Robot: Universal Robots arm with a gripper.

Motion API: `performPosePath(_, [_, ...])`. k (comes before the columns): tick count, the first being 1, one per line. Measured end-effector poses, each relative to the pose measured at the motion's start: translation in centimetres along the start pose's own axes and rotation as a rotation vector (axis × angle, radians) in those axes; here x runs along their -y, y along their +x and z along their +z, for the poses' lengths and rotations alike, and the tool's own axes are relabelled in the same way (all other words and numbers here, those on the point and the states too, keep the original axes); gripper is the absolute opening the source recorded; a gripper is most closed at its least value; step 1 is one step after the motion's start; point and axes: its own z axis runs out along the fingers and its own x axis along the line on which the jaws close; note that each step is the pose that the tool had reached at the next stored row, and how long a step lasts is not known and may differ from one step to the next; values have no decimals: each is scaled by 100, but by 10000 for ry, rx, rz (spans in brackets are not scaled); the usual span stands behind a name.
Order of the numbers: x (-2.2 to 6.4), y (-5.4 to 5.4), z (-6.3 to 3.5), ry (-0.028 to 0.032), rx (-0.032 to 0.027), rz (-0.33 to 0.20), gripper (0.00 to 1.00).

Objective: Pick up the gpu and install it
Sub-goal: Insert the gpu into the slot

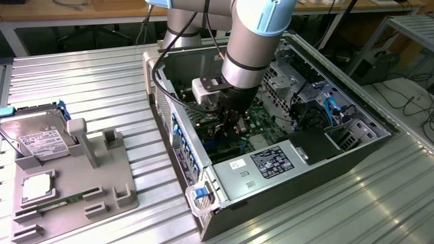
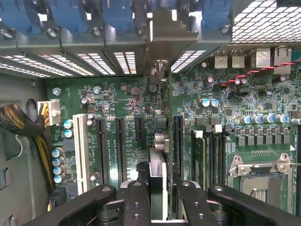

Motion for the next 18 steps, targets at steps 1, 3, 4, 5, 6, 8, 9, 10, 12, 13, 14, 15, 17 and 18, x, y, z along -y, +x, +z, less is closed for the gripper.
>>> performPosePath(1, [0,-6,1,0,0,0,27])
performPosePath(3, [0,-13,4,0,1,-1,27])
performPosePath(4, [0,-13,5,0,1,-2,27])
performPosePath(5, [0,-13,5,1,1,-1,27])
performPosePath(6, [0,-13,5,0,1,-1,27])
performPosePath(8, [0,-14,5,0,1,-7,27])
performPosePath(9, [0,-13,5,-1,0,-11,27])
performPosePath(10, [0,-14,7,-1,-1,-13,27])
performPosePath(12, [-1,-13,25,-2,7,-22,27])
performPosePath(13, [-1,-11,44,-7,5,-30,27])
performPosePath(14, [0,-10,64,0,20,-35,27])
performPosePath(15, [0,-10,71,-3,19,-39,27])
performPosePath(17, [0,-10,78,-4,21,-44,27])
performPosePath(18, [0,-10,78,-4,21,-44,27])
